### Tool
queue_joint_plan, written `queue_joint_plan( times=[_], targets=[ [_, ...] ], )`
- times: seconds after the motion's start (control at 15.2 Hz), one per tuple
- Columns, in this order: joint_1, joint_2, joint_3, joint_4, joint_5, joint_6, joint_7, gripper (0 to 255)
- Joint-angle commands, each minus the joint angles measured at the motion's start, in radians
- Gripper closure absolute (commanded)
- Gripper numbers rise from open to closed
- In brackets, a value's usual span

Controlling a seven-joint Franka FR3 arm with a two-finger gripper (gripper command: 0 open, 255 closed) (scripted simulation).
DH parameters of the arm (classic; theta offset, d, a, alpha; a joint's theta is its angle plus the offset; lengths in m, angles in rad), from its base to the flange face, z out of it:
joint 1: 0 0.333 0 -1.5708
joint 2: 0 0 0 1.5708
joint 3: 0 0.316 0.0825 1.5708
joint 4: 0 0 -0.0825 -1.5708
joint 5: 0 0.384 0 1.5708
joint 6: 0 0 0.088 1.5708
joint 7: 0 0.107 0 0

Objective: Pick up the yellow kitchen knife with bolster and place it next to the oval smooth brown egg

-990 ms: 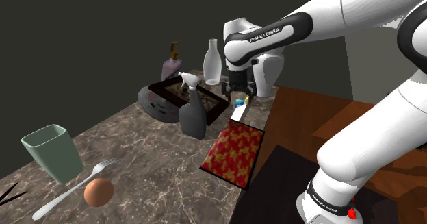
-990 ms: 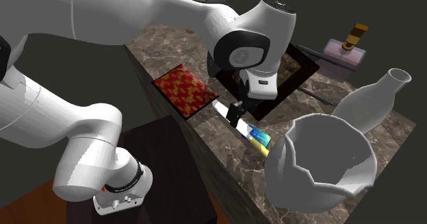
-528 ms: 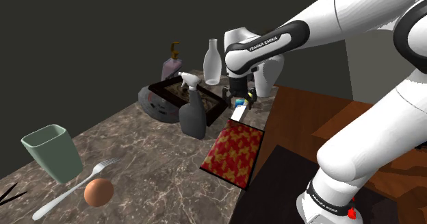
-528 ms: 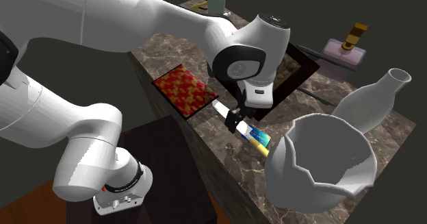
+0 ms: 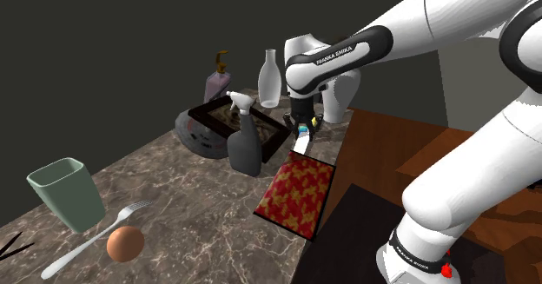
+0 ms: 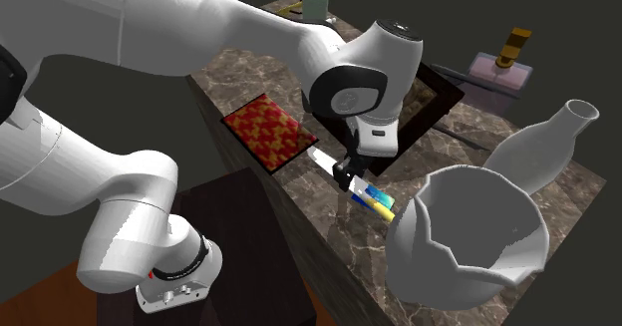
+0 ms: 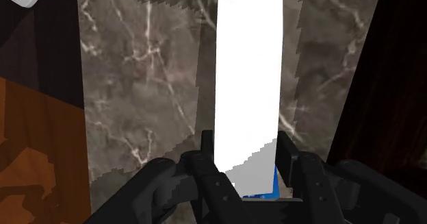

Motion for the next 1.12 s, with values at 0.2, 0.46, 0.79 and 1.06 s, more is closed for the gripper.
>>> queue_joint_plan(
  times=[0.2, 0.46, 0.79, 1.06],
  targets=[
    [-0.001, 0.002, -0.001, -0.002, -0.001, -0.003, -0.001, 255],
    [-0.001, -0.004, -0.001, 0.006, 0.001, -0.016, -0.002, 255],
    [0.000, -0.028, -0.006, 0.053, 0.006, -0.086, -0.012, 255],
    [0.000, -0.043, -0.010, 0.094, 0.008, -0.141, -0.018, 255]
  ],
)
